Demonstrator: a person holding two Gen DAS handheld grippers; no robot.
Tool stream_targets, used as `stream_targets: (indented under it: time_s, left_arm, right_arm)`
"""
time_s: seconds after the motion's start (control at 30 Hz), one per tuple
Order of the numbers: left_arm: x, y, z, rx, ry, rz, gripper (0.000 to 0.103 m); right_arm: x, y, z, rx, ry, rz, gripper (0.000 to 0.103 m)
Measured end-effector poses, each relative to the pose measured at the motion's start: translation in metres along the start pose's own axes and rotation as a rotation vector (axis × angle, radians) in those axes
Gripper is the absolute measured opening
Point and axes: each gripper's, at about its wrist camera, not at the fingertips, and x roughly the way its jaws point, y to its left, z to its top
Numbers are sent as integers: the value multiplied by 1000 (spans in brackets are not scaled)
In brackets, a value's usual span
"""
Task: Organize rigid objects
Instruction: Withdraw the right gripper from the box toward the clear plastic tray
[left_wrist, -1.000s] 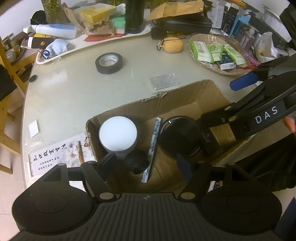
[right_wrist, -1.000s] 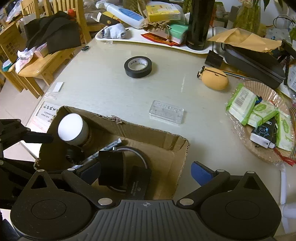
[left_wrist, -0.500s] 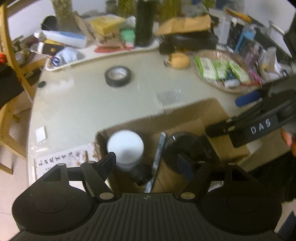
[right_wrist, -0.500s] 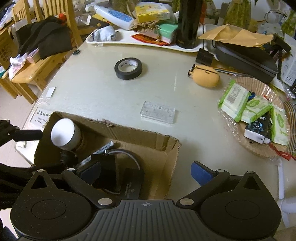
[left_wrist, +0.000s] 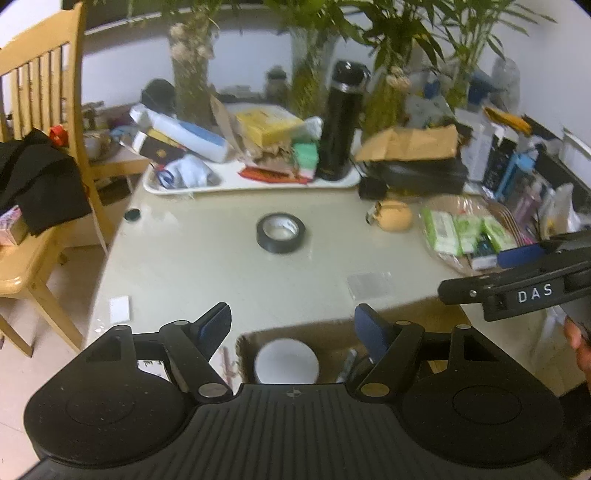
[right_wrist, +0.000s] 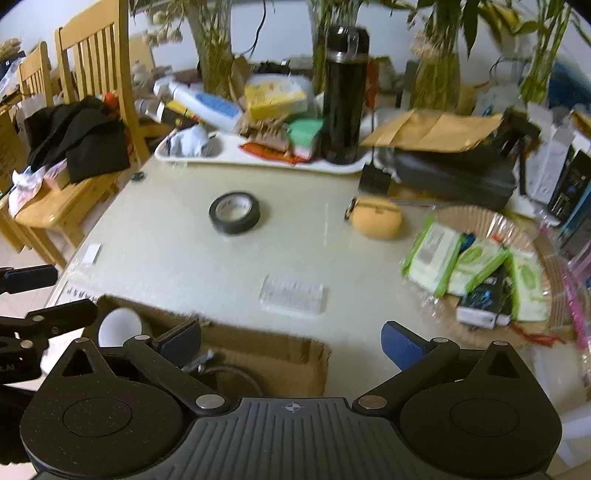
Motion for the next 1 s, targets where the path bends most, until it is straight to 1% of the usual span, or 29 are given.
stream_targets:
  time_s: [0.1, 0.27, 0.37, 0.4, 0.67, 0.8, 0.97, 1.0]
  left_arm:
    - [-1, 0, 1, -5, -14, 14, 75]
    - [0, 1, 1, -10, -21, 35, 76]
    - [0, 2, 0, -16, -26, 44, 81]
    - [0, 3, -1, -19, -27, 45, 85]
    - [3, 3, -2, -21, -14, 39, 89]
    - [3, 4, -3, -27, -3, 29, 97]
    - [4, 4, -1, -33, -8, 11, 99]
    - [4, 3, -1, -31, -12, 8, 103]
  right_arm:
    - [-1, -2, 1, 9, -11, 4, 103]
    - [-1, -2, 1, 6, -2, 2, 103]
    - [0, 0, 0, 1, 1, 1, 103]
    - [1, 0, 0, 1, 2, 1, 103]
    - [9, -4, -1, 23, 20, -7, 103]
    - [16, -6, 2, 42, 37, -7, 103]
    - [26, -5, 6, 52, 55, -17, 103]
    - [27, -5, 7, 53, 59, -15, 103]
